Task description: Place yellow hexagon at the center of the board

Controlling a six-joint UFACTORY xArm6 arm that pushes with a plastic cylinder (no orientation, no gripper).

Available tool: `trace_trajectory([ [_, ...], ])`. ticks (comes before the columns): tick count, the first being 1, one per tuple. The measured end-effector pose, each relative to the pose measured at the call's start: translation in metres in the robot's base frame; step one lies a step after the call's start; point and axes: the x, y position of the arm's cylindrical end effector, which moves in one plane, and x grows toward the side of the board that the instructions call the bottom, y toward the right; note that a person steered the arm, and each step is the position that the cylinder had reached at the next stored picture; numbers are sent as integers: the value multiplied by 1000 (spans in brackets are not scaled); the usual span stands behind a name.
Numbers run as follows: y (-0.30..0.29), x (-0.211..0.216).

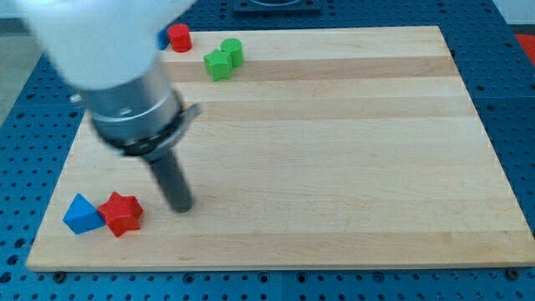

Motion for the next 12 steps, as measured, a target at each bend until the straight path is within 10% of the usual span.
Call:
trace_trajectory([
  [4,231,-334],
  [8,176,-336],
  [9,179,-268],
  [12,-190,-203],
])
